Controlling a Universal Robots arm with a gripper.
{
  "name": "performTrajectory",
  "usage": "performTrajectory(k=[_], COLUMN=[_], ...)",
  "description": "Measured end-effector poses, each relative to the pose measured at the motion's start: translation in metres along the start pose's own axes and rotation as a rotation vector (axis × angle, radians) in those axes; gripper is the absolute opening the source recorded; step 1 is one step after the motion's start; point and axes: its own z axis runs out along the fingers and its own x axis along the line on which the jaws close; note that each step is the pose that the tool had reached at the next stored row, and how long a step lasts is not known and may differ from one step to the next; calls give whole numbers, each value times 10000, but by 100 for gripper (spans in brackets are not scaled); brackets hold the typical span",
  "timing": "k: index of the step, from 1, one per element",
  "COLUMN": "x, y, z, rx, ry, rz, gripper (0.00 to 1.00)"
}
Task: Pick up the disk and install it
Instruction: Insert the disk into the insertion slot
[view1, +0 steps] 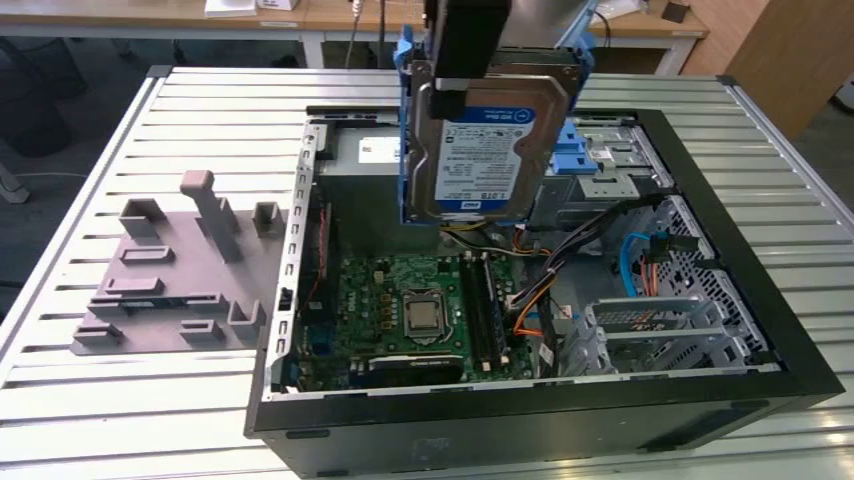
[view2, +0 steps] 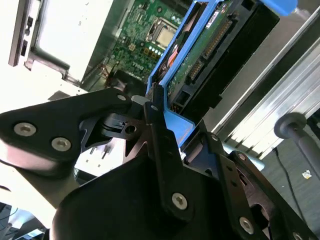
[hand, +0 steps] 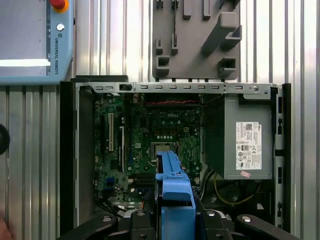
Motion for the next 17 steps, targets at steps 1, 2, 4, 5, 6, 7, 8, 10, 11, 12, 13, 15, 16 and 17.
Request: performTrajectory(k=[1,2,4,5,6,7,8,10,11,12,13,15,16,17], x=[3,10,35,60,96,134,173,254,287,312,328,346,351,355], y=[-45,-84,-117,-121,-123,-125,-126,-129,-133,-143,-164,-235,-284,-328], z=[1,2,6,11,16,23,29,42,47,51,54,58,59,59], rx=[0,1,-1,0,0,0,0,0,0,-1,0,1,0,-1], ry=[-1,-1,2,1,1,0,1,0,0,1,-1,-1,0,1], rz=[1,1,0,0,0,0,1,1,1,0,1,0,1,2], gripper=[36,36,36,36,36,36,36,36,36,36,36,36,36,36])
